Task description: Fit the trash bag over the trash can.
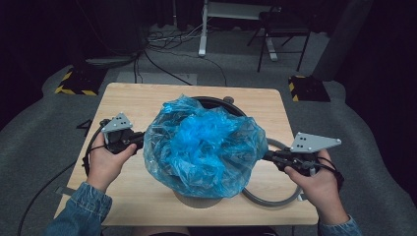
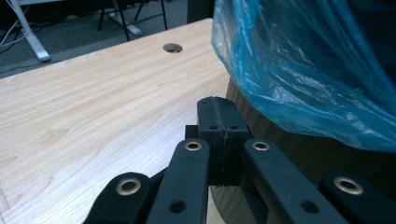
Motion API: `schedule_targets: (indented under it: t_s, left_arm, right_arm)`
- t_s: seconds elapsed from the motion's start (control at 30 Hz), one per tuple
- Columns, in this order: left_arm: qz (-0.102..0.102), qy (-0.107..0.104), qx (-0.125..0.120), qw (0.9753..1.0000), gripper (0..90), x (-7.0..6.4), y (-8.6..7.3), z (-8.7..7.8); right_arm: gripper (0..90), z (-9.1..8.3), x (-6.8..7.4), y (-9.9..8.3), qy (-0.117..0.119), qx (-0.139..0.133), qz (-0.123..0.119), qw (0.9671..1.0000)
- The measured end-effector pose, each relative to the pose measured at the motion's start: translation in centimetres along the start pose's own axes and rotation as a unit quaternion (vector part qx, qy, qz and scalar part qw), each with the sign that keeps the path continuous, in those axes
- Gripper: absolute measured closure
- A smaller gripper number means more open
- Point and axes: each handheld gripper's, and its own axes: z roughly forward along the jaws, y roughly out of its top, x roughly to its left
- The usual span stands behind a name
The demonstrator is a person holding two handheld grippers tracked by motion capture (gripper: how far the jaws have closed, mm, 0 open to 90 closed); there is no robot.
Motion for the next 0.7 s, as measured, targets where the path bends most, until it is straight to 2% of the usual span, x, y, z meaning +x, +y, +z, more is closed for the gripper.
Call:
schedule_targets:
  t_s: [0.03,0.17,0.3,0.5,0.63,0.7]
  left_arm:
    - [-0.002,0.003,-0.008,1.0000,90.0,0.1,0.1,-0.3]
    - [-0.022,0.007,-0.045,0.9987,72.2,0.6,0.9,-1.4]
    - [-0.024,0.016,-0.081,0.9963,58.5,0.7,2.2,-2.3]
    - [-0.017,0.012,-0.110,0.9937,49.6,0.0,4.8,-2.6]
    - [-0.011,0.005,-0.120,0.9927,47.2,-0.7,6.0,-2.4]
    - [-0.009,-0.005,-0.119,0.9929,45.6,-1.0,6.4,-2.1]
  right_arm:
    - [90.0,0.0,0.0,-0.1,0.000,0.000,0.002,1.0000]
    - [90.0,0.1,-0.1,0.0,-0.004,0.000,0.000,1.0000]
    - [90.0,0.1,-0.1,0.3,-0.008,0.001,-0.004,1.0000]
    - [90.0,0.3,0.1,0.6,-0.012,0.002,-0.012,0.9999]
    - [90.0,0.2,0.2,0.5,-0.015,0.003,-0.013,0.9998]
    - [90.0,0.1,0.2,0.5,-0.017,0.003,-0.014,0.9998]
